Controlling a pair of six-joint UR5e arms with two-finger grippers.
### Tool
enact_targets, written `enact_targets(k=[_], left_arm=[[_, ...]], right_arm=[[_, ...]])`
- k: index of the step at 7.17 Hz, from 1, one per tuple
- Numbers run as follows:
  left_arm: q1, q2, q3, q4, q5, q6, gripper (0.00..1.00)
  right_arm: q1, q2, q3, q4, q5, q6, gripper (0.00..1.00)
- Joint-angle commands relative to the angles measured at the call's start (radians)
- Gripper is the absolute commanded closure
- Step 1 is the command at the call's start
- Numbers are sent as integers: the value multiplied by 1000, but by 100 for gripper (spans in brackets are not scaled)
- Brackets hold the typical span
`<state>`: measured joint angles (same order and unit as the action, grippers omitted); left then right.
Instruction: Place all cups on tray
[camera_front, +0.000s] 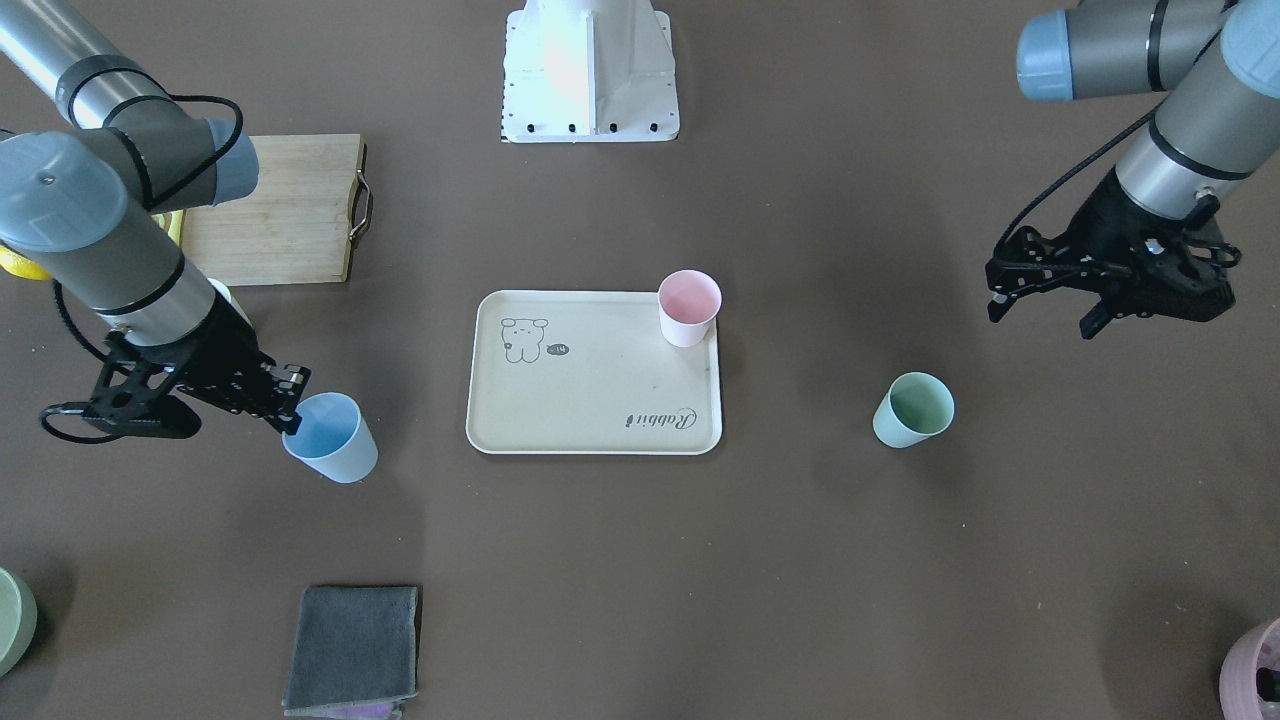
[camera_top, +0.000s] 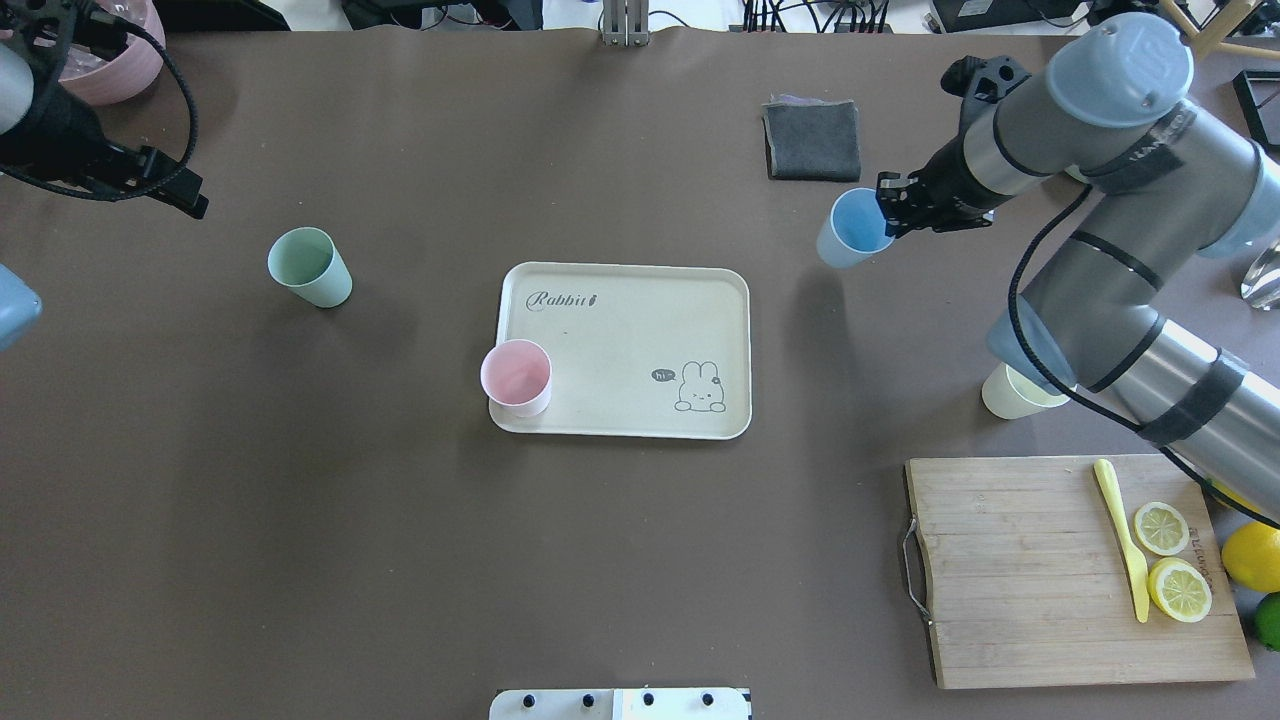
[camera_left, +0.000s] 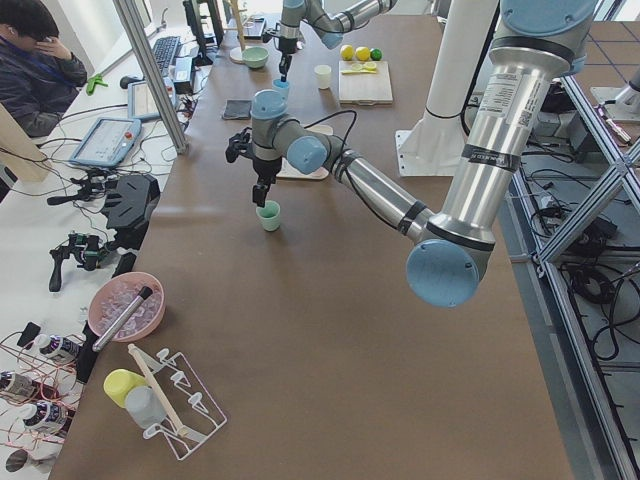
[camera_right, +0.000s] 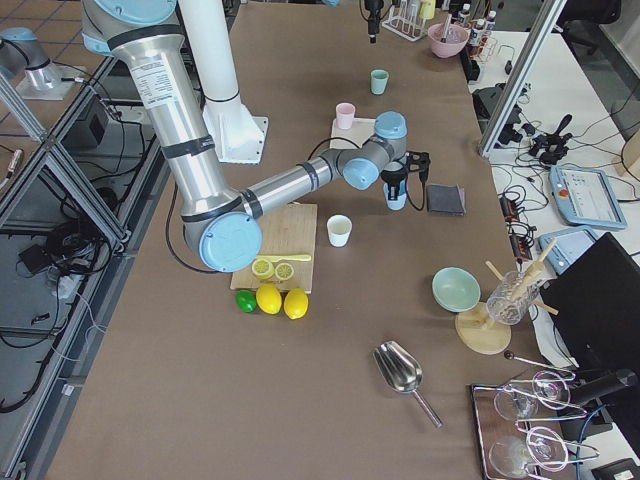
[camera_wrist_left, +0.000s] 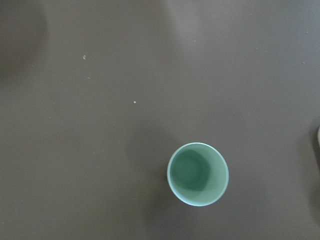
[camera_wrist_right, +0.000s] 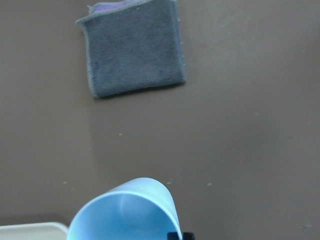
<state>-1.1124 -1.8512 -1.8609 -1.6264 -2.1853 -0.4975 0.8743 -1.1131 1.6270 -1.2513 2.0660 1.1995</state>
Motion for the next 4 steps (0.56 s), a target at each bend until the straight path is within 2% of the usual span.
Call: enact_targets(k=[1, 2, 4], left_arm=[[-37, -5, 74, -3, 1, 94, 3], [-37, -9, 83, -9, 1, 94, 3], [-37, -11, 83, -10, 1, 94, 3]], right_arm=[[-107, 122, 5, -118, -55, 115, 100], [-156, 139, -4, -128, -94, 121, 100], [-195, 147, -4, -126, -106, 123, 100]])
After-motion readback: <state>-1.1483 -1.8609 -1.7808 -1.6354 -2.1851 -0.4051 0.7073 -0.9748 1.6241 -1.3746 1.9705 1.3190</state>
